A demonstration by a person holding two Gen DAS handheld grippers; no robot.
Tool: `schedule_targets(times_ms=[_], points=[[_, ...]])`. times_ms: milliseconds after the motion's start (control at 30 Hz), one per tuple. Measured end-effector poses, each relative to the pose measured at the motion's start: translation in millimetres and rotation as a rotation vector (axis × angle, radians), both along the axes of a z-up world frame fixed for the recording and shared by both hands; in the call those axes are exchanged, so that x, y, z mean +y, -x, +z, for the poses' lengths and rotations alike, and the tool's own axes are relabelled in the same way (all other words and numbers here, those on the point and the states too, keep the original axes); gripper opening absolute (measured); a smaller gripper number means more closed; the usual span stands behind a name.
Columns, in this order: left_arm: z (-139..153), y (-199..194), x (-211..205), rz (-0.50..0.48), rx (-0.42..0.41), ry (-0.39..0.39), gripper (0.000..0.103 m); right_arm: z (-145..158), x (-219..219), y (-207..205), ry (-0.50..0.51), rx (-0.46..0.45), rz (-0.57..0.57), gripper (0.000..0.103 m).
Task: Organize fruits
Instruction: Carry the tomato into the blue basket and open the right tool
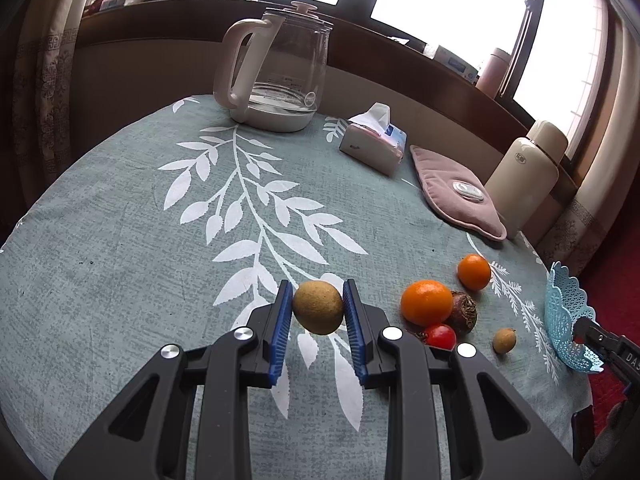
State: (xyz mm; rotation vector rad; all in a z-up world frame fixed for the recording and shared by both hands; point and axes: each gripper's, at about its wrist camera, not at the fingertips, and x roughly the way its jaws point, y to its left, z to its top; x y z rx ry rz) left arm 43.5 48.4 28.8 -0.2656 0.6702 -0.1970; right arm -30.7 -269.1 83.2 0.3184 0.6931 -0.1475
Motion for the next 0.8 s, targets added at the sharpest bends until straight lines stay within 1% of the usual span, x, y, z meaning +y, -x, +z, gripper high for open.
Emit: schedule_targets(times_ms=[267, 433, 667, 800], points=[[0, 0, -1, -0.001, 0.000, -0.003, 0.026, 2, -49, 11, 0.012, -0.014, -0.140, 0.029], [-1, 0, -1, -0.003, 0.000, -0.007, 0.026, -8, -72, 12, 0.001, 0.010, -0.207, 0.029], [-2, -1, -2, -0.006, 0.000, -0.012, 0.026, -22, -84, 12, -0.024, 0.047, -0.237, 0.030], [-2, -1, -2, -0.006, 0.000, -0.012, 0.026, -24, -89, 14, -0.046, 0.046, -0.248, 0.031]])
